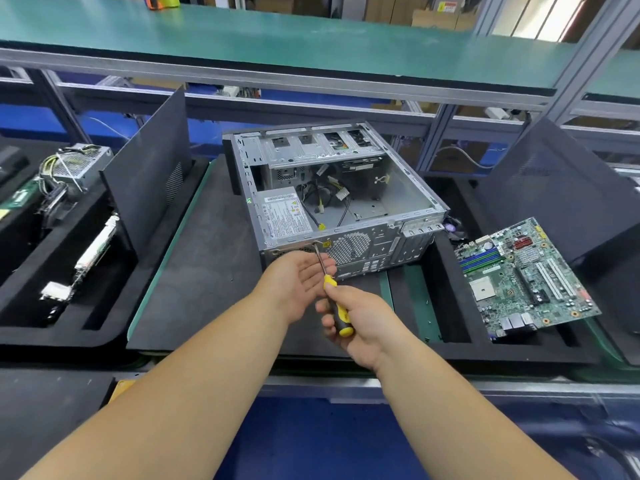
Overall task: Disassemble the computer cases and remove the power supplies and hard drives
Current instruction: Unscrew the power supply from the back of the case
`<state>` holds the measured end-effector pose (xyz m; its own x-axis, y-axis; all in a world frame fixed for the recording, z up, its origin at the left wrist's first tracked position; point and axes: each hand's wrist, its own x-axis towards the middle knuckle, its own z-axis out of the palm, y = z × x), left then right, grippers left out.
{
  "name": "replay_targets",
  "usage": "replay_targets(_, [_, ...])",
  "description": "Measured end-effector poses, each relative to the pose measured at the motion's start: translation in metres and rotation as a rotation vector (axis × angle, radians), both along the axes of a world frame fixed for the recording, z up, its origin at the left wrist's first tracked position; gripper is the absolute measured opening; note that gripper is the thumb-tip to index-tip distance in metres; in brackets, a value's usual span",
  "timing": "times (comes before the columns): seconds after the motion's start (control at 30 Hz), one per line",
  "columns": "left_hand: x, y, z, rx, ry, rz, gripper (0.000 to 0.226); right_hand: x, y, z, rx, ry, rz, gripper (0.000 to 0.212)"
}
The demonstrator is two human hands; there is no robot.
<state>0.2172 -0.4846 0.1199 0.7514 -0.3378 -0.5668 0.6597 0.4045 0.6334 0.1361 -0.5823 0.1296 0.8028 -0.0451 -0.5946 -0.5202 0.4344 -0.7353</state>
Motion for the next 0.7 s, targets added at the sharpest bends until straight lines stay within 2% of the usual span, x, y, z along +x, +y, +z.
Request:
replay_targets(0.13, [0.005, 0.006, 0.001, -0.183, 0.08, 0.041, 0.039, 0.001, 0.004, -0.005, 0.023, 0.0, -0.013, 0.011])
replay_targets(0.27, [0.009, 0.009, 0.0, -0.222, 0.105, 0.032, 0.047, 0.002, 0.004, -0.006, 0.096, 0.06, -0.028, 0.032])
replay_targets(0.33, [0.011, 0.011, -0.001, -0.224, 0.114, 0.015, 0.05, 0.003, 0.003, -0.007, 0.116, 0.069, -0.039, 0.035])
replay_targets(0.5, [0.015, 0.014, 0.0, -0.248, 0.138, 0.005, 0.051, 0.003, 0.001, -0.009, 0.037, 0.053, -0.072, 0.027])
replay_targets(0.6, [0.016, 0.015, 0.001, -0.25, 0.146, -0.007, 0.051, 0.003, 0.0, -0.012, -0.024, 0.057, -0.098, 0.013])
replay_targets(0.7, [0.016, 0.016, 0.002, -0.253, 0.148, -0.008, 0.049, 0.004, 0.003, -0.013, -0.002, 0.041, -0.107, 0.006])
